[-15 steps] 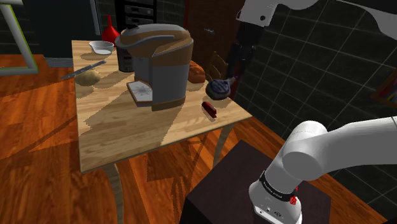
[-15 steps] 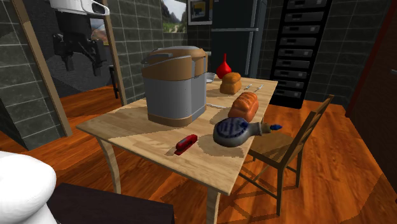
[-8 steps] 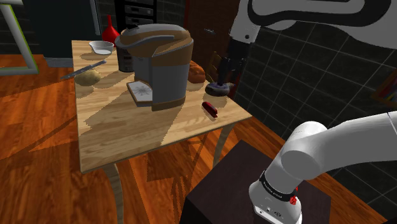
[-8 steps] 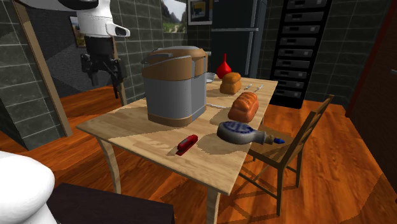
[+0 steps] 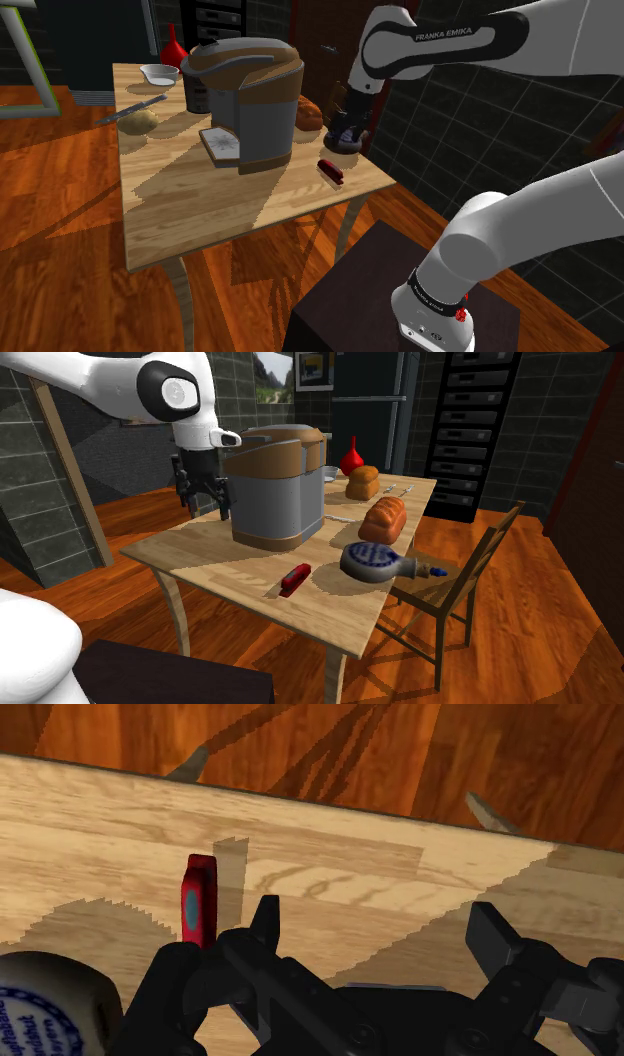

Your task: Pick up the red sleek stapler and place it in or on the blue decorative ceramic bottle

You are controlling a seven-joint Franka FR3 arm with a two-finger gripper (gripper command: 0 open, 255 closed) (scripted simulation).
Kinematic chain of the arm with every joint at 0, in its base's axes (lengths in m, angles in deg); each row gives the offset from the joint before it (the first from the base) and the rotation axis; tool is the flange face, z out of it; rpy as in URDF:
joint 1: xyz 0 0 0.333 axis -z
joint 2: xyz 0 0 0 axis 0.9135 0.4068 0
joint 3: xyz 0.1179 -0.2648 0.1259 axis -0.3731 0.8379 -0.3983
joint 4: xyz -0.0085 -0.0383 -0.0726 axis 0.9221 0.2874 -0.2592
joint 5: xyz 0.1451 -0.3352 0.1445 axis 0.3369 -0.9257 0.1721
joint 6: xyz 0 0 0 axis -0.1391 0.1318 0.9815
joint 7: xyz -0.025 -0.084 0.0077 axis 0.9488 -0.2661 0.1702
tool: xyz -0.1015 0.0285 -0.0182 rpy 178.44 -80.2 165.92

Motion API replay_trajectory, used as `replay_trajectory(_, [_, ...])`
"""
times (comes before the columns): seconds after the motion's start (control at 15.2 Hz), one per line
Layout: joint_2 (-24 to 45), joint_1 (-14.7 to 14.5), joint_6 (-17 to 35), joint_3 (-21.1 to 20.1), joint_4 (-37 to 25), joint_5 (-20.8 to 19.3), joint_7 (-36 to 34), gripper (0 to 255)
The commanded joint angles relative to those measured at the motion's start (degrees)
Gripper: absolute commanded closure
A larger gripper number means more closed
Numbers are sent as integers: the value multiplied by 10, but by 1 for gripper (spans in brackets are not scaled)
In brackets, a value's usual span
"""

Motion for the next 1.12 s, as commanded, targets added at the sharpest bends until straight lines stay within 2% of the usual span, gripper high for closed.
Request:
replay_trajectory(0.0, [33, 7, 42, 6, 4, -5, -1, 0])
replay_trajectory(0.53, [171, 34, 182, 36, -9, -16, 1, 0])
replay_trajectory(1.06, [327, 59, 296, 66, -66, -2, 14, 0])
